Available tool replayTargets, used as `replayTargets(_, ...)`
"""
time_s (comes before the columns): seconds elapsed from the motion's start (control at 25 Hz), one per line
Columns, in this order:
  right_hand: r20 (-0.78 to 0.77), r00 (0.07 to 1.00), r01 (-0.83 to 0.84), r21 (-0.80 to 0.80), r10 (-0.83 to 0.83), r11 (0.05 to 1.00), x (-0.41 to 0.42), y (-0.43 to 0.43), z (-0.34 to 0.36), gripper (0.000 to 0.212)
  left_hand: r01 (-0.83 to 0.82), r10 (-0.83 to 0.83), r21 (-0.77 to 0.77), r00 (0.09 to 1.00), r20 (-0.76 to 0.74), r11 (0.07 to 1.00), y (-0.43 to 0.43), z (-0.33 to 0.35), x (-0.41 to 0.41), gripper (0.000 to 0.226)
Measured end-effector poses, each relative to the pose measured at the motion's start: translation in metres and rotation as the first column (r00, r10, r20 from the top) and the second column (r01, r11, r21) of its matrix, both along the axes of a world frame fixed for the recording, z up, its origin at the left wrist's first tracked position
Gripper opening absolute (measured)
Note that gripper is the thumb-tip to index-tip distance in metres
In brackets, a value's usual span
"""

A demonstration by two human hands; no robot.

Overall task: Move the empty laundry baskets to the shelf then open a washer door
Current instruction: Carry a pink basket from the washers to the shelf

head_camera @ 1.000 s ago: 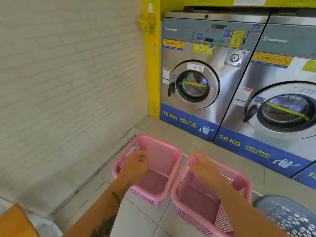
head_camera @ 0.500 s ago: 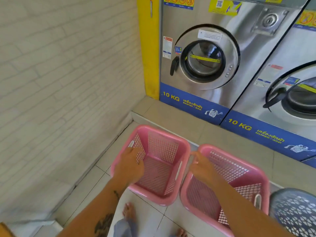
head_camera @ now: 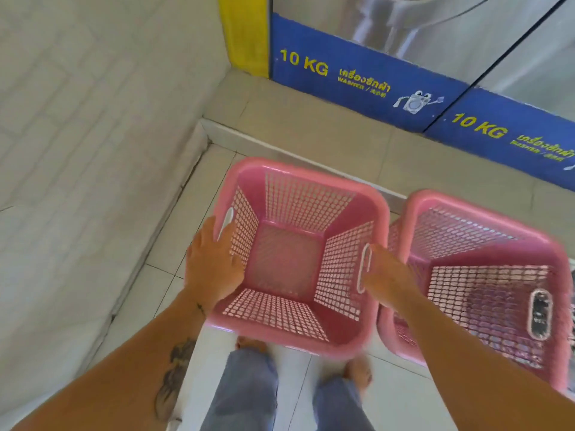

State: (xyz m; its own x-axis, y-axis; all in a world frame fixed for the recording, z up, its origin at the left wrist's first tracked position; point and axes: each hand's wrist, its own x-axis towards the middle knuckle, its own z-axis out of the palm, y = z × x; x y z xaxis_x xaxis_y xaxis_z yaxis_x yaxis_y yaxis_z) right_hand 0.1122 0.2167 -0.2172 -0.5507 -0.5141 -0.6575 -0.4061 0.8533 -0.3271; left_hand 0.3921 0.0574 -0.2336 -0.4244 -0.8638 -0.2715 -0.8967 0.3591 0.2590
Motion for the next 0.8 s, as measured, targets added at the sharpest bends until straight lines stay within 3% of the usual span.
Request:
replayTargets(0.16,-0.031,0.999,0.032,0.074,-0.030,0.997,0.005,0.001,-0.044,0.097,-0.024,0.025,0.035,0.999,-0.024,0.999,-0.013,-0.048,0.021,0.060)
replayTargets(0.4,-0.124,0.987,0.092,-0.072,-0.101,0.993,0.013,0.003,-0.055,0.083,-0.090,0.092,0.018,0.981,-0.169,0.996,-0.029,-0.080,0.037,0.060)
replayTargets(0.6,-0.205,0.978,-0.084,-0.268,0.028,0.960,0.017,0.003,-0.028,0.087,-0.236,0.238,0.044,0.929,-0.283,0.971,-0.016,-0.059,0.057,0.067)
replayTargets(0.8,-0.283,0.937,-0.312,-0.411,0.205,0.857,0.020,0.007,0.033,0.072,-0.550,0.517,0.038,0.756,-0.401,0.834,0.050,0.025,0.099,0.053)
